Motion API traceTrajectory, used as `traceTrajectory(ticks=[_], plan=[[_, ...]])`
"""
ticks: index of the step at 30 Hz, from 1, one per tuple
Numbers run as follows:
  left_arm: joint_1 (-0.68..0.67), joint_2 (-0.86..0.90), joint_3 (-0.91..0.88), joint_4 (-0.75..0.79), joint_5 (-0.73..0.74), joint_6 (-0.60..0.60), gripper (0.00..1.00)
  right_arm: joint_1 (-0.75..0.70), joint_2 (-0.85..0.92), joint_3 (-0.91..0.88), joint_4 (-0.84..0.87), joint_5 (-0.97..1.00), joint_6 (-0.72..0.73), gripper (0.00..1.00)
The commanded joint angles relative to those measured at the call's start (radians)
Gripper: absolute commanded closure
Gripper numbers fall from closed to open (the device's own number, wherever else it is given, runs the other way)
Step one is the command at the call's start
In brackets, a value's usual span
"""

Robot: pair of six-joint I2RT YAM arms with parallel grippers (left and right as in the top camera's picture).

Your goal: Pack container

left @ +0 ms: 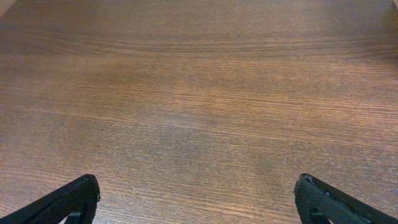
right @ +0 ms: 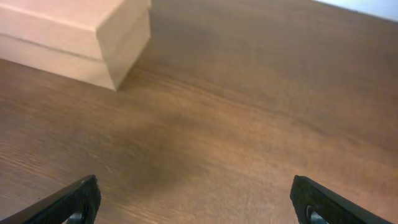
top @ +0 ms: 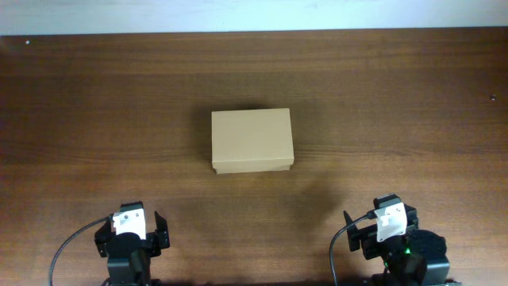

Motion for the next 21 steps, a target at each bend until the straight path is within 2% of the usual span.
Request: traceTrajectory(ticks=[1,8,21], plan=[[0.005,-0.013,-0.011,0.003,-0.01,-0.014,0.01,-0.029,-0.041,-0.061,0.008,0.013,0.028,0.01],[0.005,-0.013,-0.011,0.003,-0.01,-0.014,0.0,-0.043,-0.041,-0.171,0.048,0.017,0.095,0.01],[0.005,-0.013,-0.011,0.003,-0.01,-0.014,0.0,-0.042,-0.041,-0.172,0.05,0.024,0.095,0.01]])
